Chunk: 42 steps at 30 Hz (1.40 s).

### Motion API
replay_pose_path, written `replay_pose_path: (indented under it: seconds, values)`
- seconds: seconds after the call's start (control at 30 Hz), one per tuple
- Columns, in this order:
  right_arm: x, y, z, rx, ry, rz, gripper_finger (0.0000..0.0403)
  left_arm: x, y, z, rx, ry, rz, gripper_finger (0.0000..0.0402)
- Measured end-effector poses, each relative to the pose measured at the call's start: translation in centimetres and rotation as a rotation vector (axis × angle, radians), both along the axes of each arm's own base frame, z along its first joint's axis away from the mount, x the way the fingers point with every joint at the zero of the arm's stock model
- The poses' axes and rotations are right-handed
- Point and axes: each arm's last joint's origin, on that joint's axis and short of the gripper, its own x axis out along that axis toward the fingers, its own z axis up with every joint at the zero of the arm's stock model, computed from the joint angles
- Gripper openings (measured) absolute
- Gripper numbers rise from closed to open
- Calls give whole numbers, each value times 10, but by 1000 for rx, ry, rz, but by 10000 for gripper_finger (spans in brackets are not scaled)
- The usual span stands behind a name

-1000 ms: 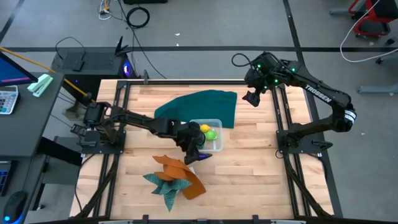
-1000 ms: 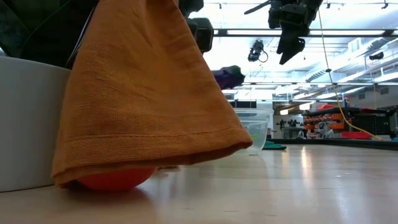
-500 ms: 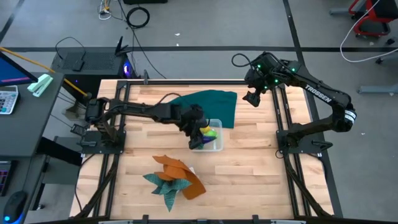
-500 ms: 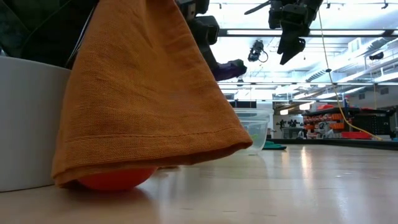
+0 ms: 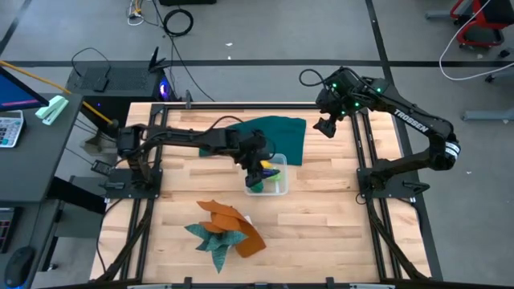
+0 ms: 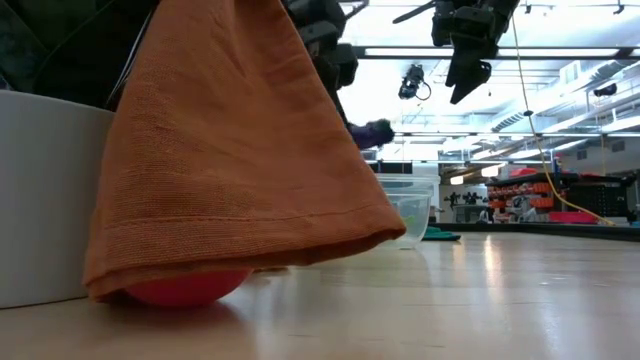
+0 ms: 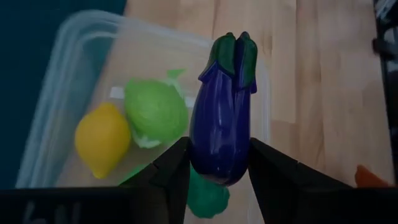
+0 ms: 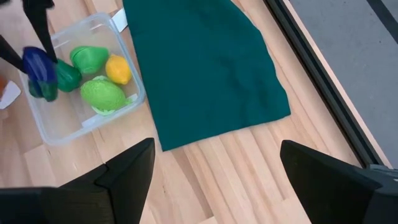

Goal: Pick and placing Produce into tupperware
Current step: Put the eggplant into the bin

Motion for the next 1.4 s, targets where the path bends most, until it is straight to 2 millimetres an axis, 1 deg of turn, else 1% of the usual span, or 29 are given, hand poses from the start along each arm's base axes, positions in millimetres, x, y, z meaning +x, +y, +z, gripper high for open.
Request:
replay_pose_path:
  seconds: [0.07,0.27,0.43,0.6,0.77,0.9,0.97,1.03,1.4]
  values:
    - [0,0,0,0,0,0,307,5,-2,-6,9,10,-28,153]
    - [0,0,0,5,-1,-6,307,19,-5,-22,30,130,-101,154]
    - [0,0,0,6,-1,-9,307,29,-3,-25,43,146,-105,160]
    - [0,0,0,9,-1,-11,307,28,-3,-26,49,155,-116,156]
    - [0,0,0,6,-4,-11,307,28,-3,-27,57,150,-134,160]
    - [0,0,0,4,-3,-9,307,30,-3,-38,55,178,-140,158]
    - [0,0,0,4,-4,-9,307,33,-3,-40,58,162,-140,156]
    - [0,0,0,5,-4,-9,307,33,-3,-44,54,182,-140,156]
    - [0,0,0,6,-2,-9,307,35,-7,-44,58,163,-149,180]
